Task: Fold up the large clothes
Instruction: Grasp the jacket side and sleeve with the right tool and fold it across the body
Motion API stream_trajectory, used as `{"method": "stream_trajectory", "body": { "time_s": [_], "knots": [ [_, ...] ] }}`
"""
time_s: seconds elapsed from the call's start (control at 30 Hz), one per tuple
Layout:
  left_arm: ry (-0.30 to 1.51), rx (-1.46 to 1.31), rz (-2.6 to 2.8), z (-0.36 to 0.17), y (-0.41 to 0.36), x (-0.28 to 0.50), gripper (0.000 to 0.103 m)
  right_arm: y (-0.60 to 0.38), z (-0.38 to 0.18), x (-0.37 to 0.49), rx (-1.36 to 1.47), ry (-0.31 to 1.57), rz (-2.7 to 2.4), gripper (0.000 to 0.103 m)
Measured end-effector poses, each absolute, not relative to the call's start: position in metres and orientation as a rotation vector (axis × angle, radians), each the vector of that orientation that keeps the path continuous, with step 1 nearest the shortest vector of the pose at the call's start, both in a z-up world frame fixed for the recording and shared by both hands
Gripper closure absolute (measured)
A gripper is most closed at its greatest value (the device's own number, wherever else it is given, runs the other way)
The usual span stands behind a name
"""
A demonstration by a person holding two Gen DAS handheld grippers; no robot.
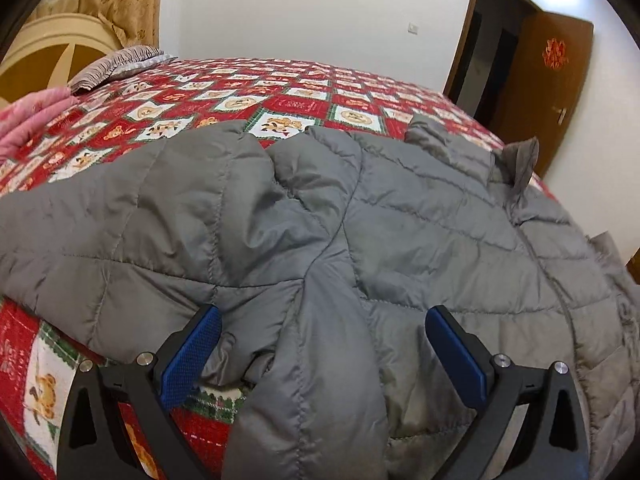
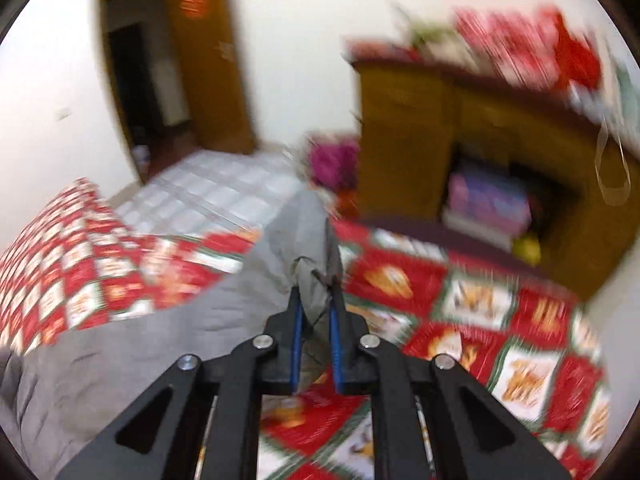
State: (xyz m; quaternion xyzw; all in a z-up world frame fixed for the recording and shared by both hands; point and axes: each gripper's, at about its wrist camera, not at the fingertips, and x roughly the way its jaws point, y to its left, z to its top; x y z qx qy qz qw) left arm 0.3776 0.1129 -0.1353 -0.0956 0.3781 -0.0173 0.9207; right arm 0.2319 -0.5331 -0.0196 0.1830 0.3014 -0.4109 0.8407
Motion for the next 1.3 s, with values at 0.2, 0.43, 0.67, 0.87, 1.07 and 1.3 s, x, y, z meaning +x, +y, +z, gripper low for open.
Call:
{"method": "stream_trajectory", "body": {
  "time_s": [0.2,0.43,0.67,0.87,1.07,1.3],
  "knots": [
    [0.730,-0.286,-0.061,-0.135,0.124,0.370,0.001,-0.403,0.052,0.259,0.152,0.543,-0.643,0.089],
    [0.682,-0.406,-0.102,-0.135,0.142,0.364,0.001,-0.253,0.043,0.296,0.000,0.581,-0.312,0.089],
    [0.677,-0.414,-0.110,-0.136,0.143,0.364,0.001,-0.145,-0.019,0.337,-0.029,0.677,-0.080,0.089],
    [0.668,-0.434,-0.126,-0.138,0.146,0.362,0.001,-0.095,-0.066,0.355,-0.002,0.761,0.004,0.089],
    [0.663,-0.440,-0.133,-0.139,0.149,0.361,0.001,-0.081,-0.091,0.363,0.067,0.821,0.126,0.075],
    [0.665,-0.439,-0.133,-0.140,0.149,0.362,0.001,-0.129,-0.043,0.343,0.265,0.691,0.278,0.018]
  ]
}}
